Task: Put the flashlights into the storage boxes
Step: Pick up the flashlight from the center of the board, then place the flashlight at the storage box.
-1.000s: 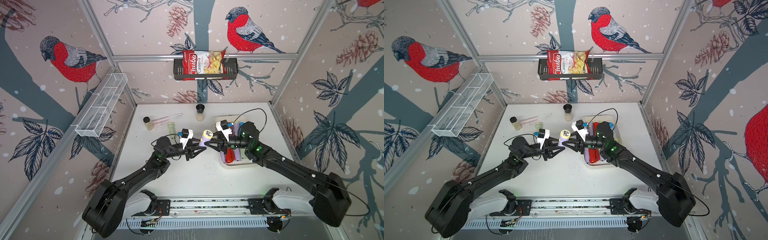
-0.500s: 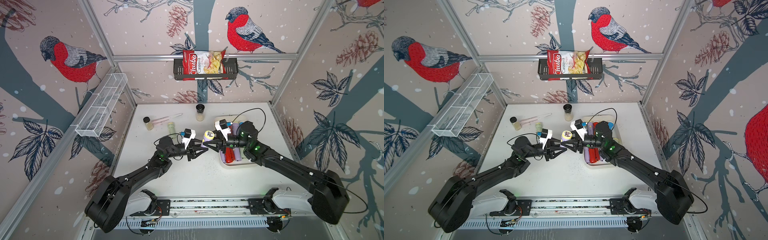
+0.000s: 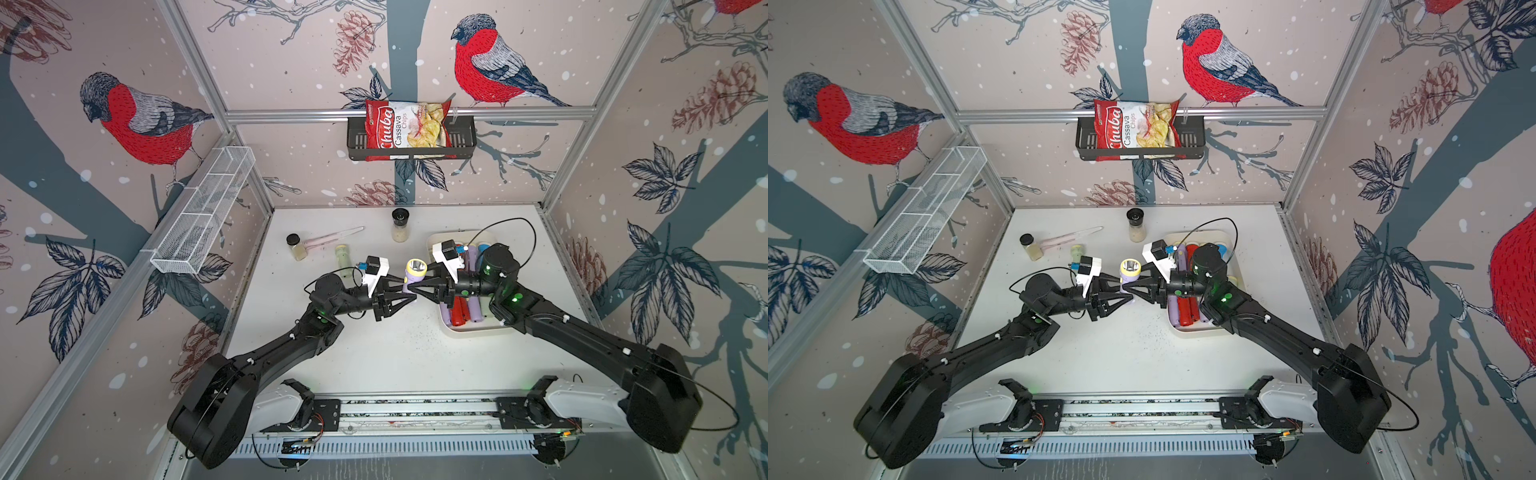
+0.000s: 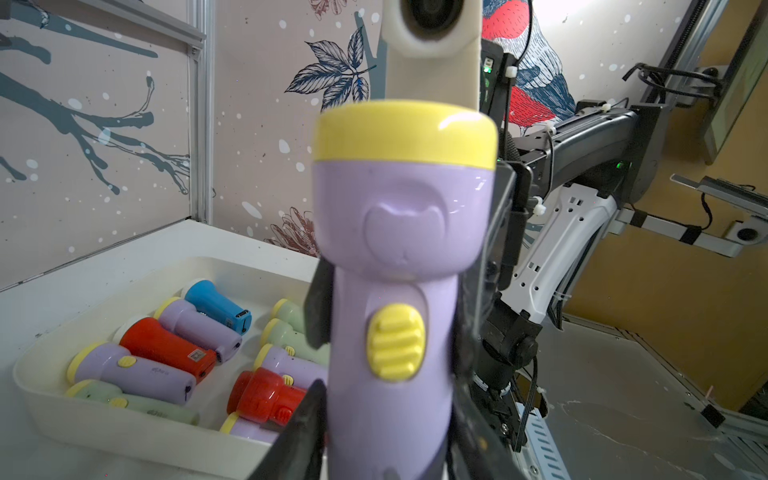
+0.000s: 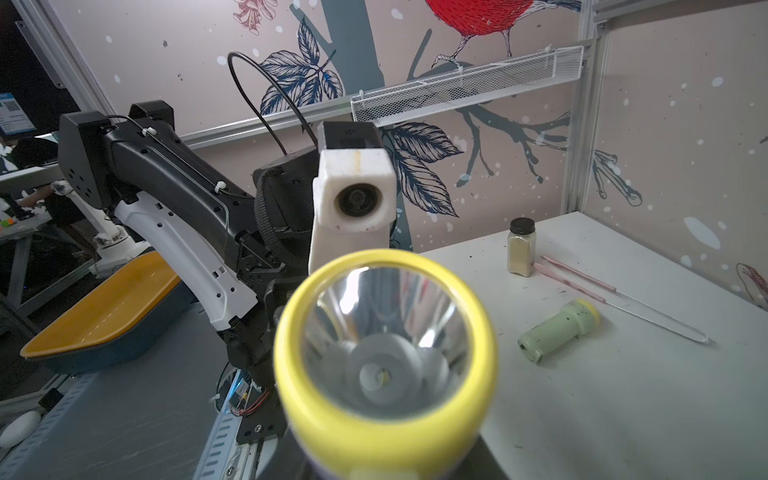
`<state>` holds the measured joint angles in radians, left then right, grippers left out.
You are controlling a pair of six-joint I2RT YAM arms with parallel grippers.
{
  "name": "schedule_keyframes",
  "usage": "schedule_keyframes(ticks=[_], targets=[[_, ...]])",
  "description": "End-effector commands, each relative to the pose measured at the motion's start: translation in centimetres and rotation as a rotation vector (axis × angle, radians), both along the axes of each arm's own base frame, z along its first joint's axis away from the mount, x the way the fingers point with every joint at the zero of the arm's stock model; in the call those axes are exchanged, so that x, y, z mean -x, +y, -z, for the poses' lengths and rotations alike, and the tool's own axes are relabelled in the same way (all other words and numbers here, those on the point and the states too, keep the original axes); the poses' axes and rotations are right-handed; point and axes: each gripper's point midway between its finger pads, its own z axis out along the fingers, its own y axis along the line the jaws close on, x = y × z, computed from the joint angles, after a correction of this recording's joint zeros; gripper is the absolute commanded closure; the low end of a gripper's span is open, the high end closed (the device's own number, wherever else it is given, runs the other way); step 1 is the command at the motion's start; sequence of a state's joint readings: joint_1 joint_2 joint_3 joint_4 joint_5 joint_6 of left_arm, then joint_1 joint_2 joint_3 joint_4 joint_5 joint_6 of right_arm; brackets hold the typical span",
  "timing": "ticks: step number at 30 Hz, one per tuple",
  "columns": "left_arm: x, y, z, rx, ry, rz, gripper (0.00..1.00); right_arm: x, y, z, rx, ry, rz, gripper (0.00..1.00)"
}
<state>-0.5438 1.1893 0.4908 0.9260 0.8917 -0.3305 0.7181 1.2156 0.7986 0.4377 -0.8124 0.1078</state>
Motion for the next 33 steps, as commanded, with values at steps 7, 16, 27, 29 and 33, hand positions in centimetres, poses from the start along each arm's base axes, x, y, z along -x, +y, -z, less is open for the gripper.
schedule_keyframes(ticks=[7,16,27,29,33], targets=[[-2.8,0.1,1.2,-0.070,0.059,-0.133,0.39,-2.8,-2.8,0.5,0.019,0.055,0.168,0.75],[-6.6,0.2,4.4,-0.182,0.192,-0.292,0.32,-6.2,-8.8,6.2,0.220,0.263,0.367,0.75],[-10.0,1.1,8.1,-0.320,0.289,-0.458,0.31,-7.4,-14.0,13.9,0.475,0.593,0.567,0.76],[-10.4,1.3,8.6,-0.339,0.305,-0.481,0.32,-7.4,-14.5,15.5,0.531,0.652,0.600,0.76],[-11.2,2.1,9.3,-0.367,0.320,-0.544,0.32,-7.4,-15.0,17.7,0.623,0.752,0.631,0.76]])
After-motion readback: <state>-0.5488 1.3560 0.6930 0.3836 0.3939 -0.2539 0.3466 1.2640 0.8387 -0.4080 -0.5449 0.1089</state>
